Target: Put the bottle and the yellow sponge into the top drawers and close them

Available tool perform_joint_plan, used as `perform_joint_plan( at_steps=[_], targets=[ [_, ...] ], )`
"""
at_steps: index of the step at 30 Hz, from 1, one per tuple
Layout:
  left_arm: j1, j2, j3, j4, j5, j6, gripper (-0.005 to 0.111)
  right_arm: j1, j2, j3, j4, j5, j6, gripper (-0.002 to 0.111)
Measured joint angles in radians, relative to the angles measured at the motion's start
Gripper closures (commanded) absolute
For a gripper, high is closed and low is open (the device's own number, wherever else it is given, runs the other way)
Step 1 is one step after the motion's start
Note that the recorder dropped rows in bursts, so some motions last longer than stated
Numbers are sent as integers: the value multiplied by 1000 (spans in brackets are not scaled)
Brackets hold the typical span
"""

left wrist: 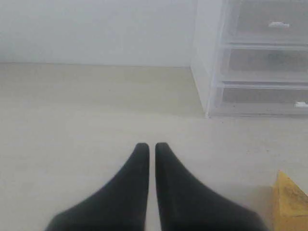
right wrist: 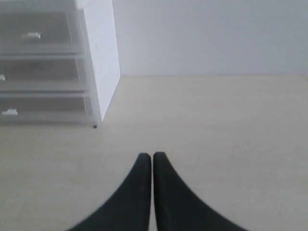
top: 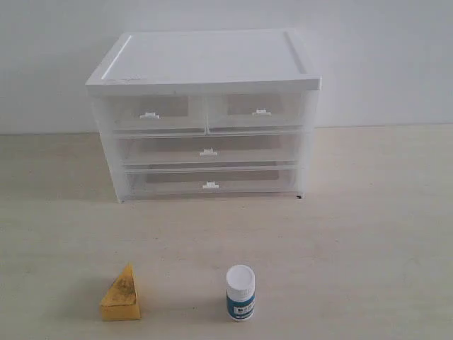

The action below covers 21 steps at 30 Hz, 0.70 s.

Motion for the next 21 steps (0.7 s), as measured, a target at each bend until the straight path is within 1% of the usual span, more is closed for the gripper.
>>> perform_joint_plan(
  at_steps=[2, 7, 10, 12, 15, 18, 21],
  targets=[
    [0, 0, 0, 0, 0, 0, 103, 0, 0, 0, 0, -65, -4, 108],
    [0, 0, 0, 0, 0, 0, 103, 0, 0, 0, 0, -325, 19, 108],
    [0, 0, 0, 0, 0, 0, 103, 0, 0, 0, 0, -478, 130, 108],
    [0, 0, 0, 0, 0, 0, 103, 0, 0, 0, 0, -554, 287, 108],
    [0, 0, 0, 0, 0, 0, 103, 0, 0, 0, -17, -635, 436, 108],
    [0, 0, 0, 0, 0, 0, 103, 0, -2, -9, -65, -672, 493, 108],
    [0, 0, 0, 0, 0, 0, 103, 0, 17, -64, -130, -685, 542, 108]
  ],
)
